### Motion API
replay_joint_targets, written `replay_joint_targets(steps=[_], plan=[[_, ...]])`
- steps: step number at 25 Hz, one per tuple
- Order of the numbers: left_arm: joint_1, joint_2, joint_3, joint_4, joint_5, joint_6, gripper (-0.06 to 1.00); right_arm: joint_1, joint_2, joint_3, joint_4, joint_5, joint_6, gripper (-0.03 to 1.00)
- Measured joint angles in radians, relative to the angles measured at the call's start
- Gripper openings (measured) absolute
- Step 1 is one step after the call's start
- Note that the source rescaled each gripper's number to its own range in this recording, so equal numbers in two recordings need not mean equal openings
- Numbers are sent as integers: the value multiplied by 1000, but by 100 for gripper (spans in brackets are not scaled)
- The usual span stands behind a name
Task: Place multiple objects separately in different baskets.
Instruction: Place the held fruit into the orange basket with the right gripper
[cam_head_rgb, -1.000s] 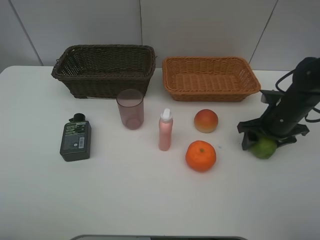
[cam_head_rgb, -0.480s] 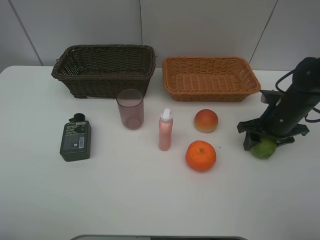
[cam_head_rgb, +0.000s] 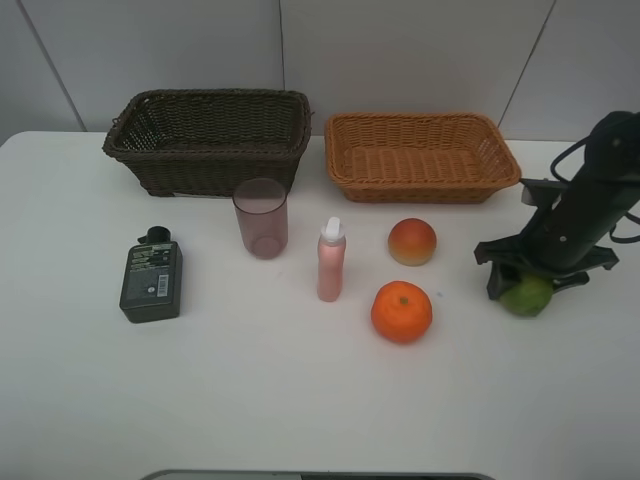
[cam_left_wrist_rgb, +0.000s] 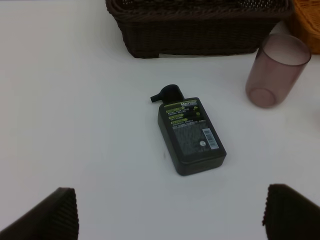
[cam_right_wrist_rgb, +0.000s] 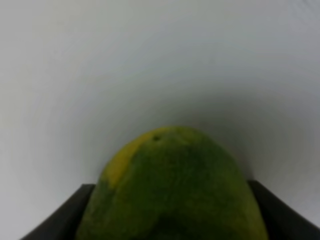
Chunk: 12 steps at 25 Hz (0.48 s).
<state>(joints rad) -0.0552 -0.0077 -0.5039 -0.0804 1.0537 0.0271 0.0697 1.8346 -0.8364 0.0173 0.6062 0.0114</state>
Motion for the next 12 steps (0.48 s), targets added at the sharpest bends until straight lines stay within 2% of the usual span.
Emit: replay_joint_targets(steps=[4,7,12], plan=[[0,0,0,0,0,0,96,2,-45,-97,1,106,0,44],[0,0,0,0,0,0,96,29,-54,-202,1,217,0,44],[0,0,0,0,0,0,96,87,-7,-419,-3,336,0,44]])
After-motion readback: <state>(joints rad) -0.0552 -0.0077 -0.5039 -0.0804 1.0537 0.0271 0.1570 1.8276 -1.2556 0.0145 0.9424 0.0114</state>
